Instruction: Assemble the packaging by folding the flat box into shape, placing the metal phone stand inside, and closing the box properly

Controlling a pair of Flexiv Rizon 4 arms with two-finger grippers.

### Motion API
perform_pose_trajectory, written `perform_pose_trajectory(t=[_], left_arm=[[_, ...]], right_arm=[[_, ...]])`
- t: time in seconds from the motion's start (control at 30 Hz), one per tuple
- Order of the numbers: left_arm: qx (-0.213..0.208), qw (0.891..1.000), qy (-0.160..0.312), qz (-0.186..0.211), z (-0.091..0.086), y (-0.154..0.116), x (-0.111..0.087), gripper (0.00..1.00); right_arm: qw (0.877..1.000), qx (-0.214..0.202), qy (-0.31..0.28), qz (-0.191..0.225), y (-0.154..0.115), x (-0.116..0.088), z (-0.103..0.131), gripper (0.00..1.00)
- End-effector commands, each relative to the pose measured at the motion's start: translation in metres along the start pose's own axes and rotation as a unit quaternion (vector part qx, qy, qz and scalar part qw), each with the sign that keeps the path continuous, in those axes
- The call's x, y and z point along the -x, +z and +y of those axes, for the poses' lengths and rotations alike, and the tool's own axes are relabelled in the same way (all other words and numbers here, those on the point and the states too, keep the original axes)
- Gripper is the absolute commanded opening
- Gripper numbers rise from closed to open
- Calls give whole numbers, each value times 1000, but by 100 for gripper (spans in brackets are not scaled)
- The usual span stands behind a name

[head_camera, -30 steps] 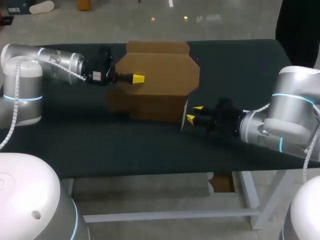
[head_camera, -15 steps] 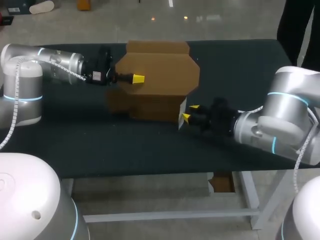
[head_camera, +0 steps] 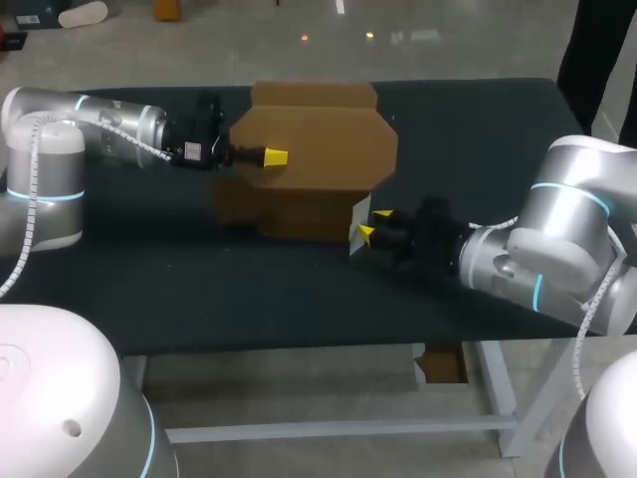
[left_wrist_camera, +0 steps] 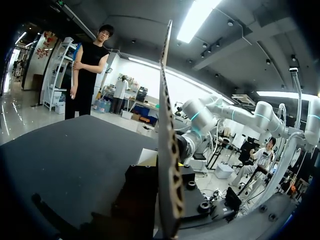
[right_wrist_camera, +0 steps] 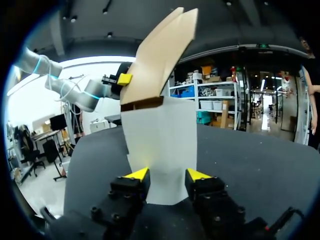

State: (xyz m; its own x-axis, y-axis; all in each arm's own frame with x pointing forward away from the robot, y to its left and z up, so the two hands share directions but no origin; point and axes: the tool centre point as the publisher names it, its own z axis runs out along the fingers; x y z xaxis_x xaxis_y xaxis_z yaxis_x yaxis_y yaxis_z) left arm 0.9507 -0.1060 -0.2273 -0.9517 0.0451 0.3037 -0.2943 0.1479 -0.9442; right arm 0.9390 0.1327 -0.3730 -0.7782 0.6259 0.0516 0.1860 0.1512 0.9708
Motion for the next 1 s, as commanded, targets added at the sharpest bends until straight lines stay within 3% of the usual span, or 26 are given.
perform_pose_trajectory(t=[0.03,1.0], left_arm=[[-3,1000,7,9,4,0,3,0],[-23,998,53,32,13,-1,2,0]], right_arm=[[1000,1,-1,-6,4,-3,-1,48],[1000,2,6,-12,5,-1,-1,49]])
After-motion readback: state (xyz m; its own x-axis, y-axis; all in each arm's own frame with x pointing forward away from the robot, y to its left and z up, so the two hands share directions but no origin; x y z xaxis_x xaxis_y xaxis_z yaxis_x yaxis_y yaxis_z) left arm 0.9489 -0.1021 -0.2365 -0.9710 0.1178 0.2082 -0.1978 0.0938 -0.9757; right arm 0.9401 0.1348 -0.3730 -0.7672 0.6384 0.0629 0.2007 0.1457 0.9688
